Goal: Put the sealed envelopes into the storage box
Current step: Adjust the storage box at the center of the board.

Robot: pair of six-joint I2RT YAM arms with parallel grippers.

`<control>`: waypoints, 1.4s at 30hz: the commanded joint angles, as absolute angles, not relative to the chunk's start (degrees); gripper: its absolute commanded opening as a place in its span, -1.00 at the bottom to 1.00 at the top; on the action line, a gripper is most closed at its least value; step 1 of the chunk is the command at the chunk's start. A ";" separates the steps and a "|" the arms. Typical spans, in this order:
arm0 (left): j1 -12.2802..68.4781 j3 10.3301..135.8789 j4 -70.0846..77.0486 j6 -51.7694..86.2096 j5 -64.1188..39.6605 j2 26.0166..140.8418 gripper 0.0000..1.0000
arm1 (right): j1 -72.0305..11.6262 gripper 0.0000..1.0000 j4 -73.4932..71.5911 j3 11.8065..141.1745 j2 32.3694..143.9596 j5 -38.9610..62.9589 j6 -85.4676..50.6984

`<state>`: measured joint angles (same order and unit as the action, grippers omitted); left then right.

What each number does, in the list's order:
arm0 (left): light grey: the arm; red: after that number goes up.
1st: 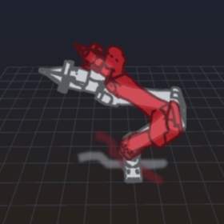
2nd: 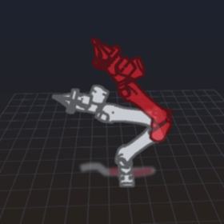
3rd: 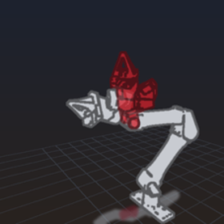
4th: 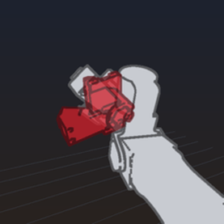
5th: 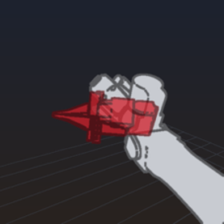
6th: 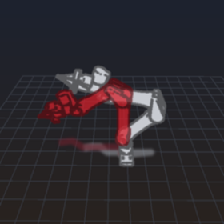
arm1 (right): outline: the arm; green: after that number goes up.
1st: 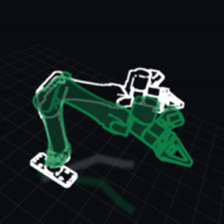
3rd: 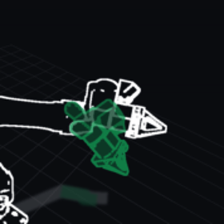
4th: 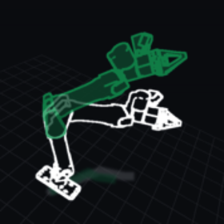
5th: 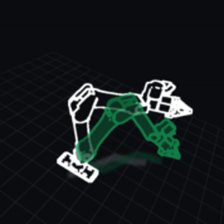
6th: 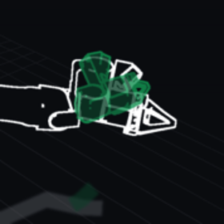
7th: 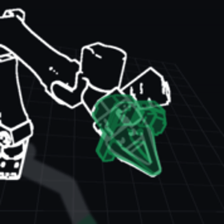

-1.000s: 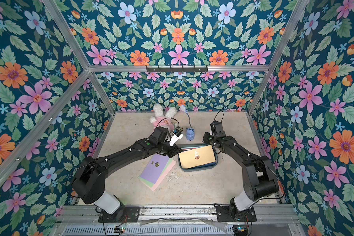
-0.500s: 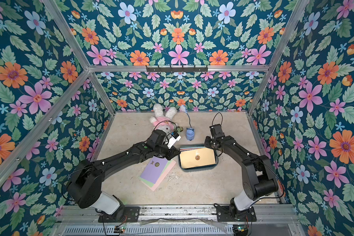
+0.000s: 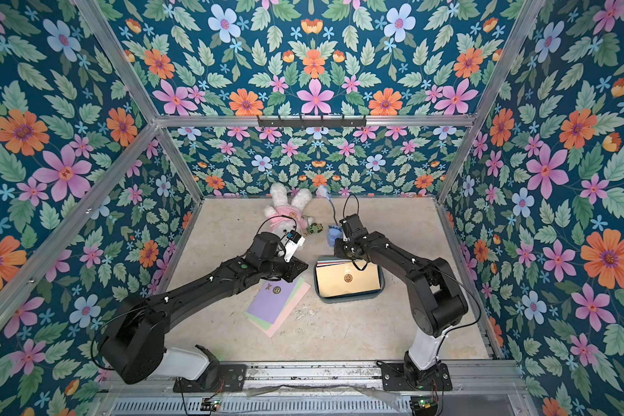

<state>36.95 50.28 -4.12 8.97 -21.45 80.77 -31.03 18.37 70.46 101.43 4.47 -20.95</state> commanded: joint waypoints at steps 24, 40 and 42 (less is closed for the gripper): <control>34.05 45.96 -2.98 11.42 -15.29 73.69 -0.53 | -37.27 -0.51 24.85 77.03 104.84 0.97 -18.56; 34.01 45.89 -2.91 11.34 -15.47 74.90 -0.53 | -39.73 -0.58 25.76 71.89 102.96 2.84 -17.96; 33.99 45.85 -2.73 11.25 -15.31 75.13 -0.53 | -39.90 -0.58 25.24 71.05 102.26 2.28 -18.23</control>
